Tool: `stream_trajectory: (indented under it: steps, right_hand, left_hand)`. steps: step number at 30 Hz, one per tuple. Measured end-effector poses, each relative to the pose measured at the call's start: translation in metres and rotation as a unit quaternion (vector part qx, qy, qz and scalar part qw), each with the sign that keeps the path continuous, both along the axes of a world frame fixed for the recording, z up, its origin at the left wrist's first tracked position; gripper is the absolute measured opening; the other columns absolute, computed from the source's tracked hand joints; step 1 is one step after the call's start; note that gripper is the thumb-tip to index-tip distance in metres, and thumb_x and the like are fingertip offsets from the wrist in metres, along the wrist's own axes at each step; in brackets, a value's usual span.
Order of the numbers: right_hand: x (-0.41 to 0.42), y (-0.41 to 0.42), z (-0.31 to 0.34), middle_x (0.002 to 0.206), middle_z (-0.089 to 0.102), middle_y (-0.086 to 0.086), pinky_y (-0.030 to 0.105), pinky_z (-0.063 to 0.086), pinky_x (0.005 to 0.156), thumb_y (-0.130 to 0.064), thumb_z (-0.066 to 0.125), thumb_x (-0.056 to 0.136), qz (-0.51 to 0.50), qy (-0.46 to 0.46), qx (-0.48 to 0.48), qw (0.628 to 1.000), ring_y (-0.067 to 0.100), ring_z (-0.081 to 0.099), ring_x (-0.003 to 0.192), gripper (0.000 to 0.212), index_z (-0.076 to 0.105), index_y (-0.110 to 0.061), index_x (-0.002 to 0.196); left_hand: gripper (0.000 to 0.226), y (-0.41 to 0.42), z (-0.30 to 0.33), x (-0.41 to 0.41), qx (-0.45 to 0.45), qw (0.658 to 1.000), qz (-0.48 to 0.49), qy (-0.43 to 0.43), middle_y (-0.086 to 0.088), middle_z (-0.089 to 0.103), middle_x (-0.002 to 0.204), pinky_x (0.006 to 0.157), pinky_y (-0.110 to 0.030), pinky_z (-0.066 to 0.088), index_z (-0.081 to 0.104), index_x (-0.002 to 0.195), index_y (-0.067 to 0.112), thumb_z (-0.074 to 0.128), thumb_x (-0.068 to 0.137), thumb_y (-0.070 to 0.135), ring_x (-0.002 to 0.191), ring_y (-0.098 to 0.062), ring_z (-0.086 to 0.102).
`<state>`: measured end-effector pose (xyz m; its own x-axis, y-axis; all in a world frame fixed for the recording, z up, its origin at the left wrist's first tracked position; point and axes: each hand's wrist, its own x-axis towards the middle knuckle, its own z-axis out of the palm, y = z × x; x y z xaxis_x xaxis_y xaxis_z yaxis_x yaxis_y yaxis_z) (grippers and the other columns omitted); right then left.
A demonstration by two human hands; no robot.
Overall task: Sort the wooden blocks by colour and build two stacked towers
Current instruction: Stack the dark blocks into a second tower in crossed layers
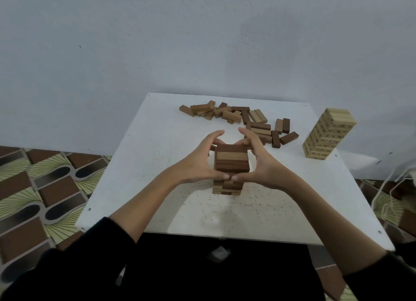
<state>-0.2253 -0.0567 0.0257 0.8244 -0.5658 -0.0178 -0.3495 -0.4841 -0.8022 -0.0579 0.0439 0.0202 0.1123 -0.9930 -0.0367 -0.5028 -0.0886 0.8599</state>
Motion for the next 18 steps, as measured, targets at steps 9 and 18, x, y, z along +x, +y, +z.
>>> stream_trajectory:
  steps: [9, 18]
  right_hand:
    - [-0.0002, 0.0043, 0.0033, 0.122, 0.041, -0.001, 0.033, 0.034, 0.108, -0.016, 0.083, 0.068, -0.001, 0.004, -0.008, 1.000, 0.017, 0.039, 0.120, 0.103, 0.015, -0.027, 0.144]
    - [-0.0003, 0.0030, 0.0033, 0.129, 0.037, -0.002, 0.038, 0.031, 0.112, -0.024, 0.085, 0.065, -0.002, 0.014, -0.002, 1.000, 0.013, 0.036, 0.123, 0.108, 0.012, -0.028, 0.145]
  left_hand:
    - [0.100, 0.0014, -0.0002, -0.0021, 0.002, 1.000, 0.011, 0.003, 0.001, 0.041, 0.129, 0.111, -0.033, 0.029, 0.016, 0.148, 0.021, 0.081, 0.072, 0.012, 0.123, -0.013, 0.040]
    - [0.109, -0.0022, -0.0063, 0.0000, 0.018, 0.999, 0.011, 0.040, 0.004, 0.039, 0.132, 0.117, -0.037, 0.024, 0.012, 0.150, 0.023, 0.084, 0.068, 0.016, 0.127, -0.012, 0.036]
